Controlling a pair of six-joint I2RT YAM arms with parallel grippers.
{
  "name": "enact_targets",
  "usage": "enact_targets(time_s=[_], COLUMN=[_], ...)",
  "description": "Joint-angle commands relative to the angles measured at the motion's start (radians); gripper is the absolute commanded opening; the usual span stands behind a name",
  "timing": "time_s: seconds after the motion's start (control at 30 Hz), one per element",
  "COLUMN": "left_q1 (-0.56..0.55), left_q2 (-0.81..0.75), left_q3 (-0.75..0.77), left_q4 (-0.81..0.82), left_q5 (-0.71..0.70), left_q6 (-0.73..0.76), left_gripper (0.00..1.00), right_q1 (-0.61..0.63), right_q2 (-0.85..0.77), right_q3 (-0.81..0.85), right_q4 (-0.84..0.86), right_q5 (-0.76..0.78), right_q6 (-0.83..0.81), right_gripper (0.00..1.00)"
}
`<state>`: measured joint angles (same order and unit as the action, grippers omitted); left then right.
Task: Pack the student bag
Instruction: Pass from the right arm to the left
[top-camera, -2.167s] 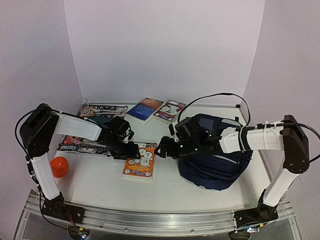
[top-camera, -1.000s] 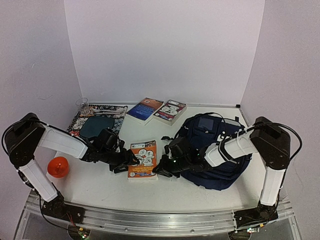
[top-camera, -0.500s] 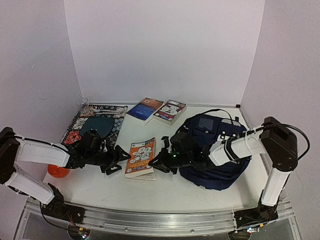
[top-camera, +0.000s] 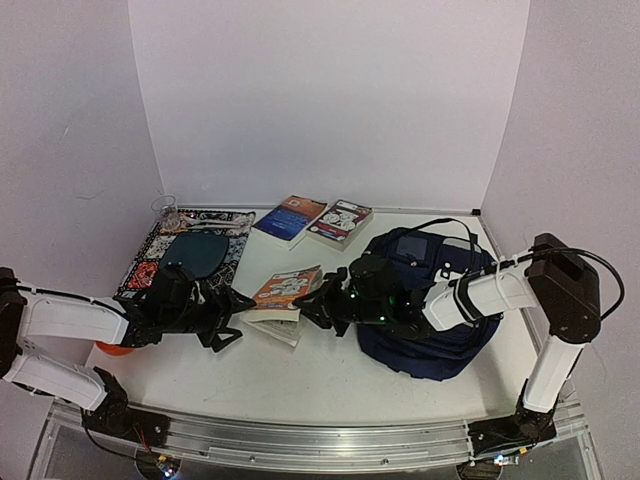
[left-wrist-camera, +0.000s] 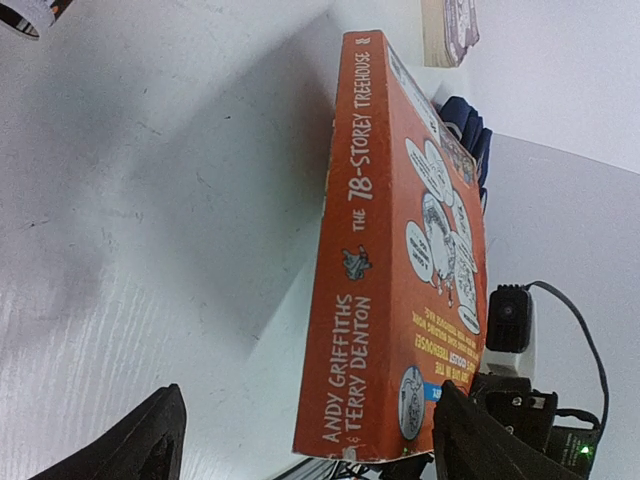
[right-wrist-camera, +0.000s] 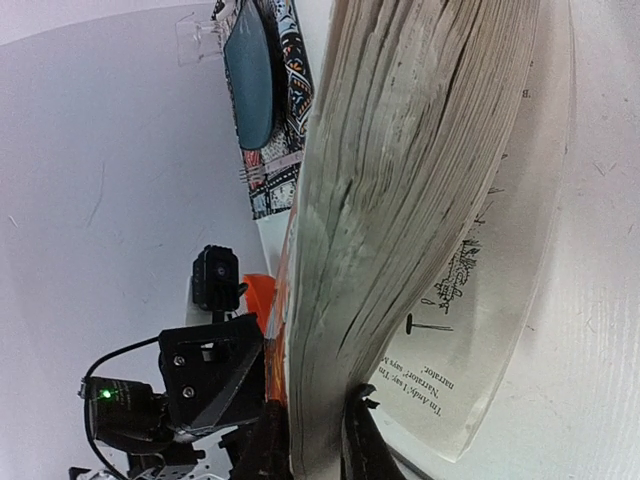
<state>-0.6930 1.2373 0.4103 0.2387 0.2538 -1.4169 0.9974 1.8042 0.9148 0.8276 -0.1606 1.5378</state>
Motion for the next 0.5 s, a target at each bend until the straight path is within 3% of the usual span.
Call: enact_targets(time_s=[0.0,0.47], left_q1=[0.001,-0.019], left_q2=[0.013,0.172], left_q3=[0.018,0.126], left_q4=[0.115,0.301], left_q5=[-0.01,0.019], left_q6=[-0.068,-0.069], left_gripper=[0.87,0.79], right_q1=[-0.001,0.008], right_q2=[-0.026,0.064], right_q3=[0.014,0.084], right_q4=[0.198,0.236], right_q5=[0.039,0.024], right_q6=[0.096,0.166], right_gripper=[0.0,0.0])
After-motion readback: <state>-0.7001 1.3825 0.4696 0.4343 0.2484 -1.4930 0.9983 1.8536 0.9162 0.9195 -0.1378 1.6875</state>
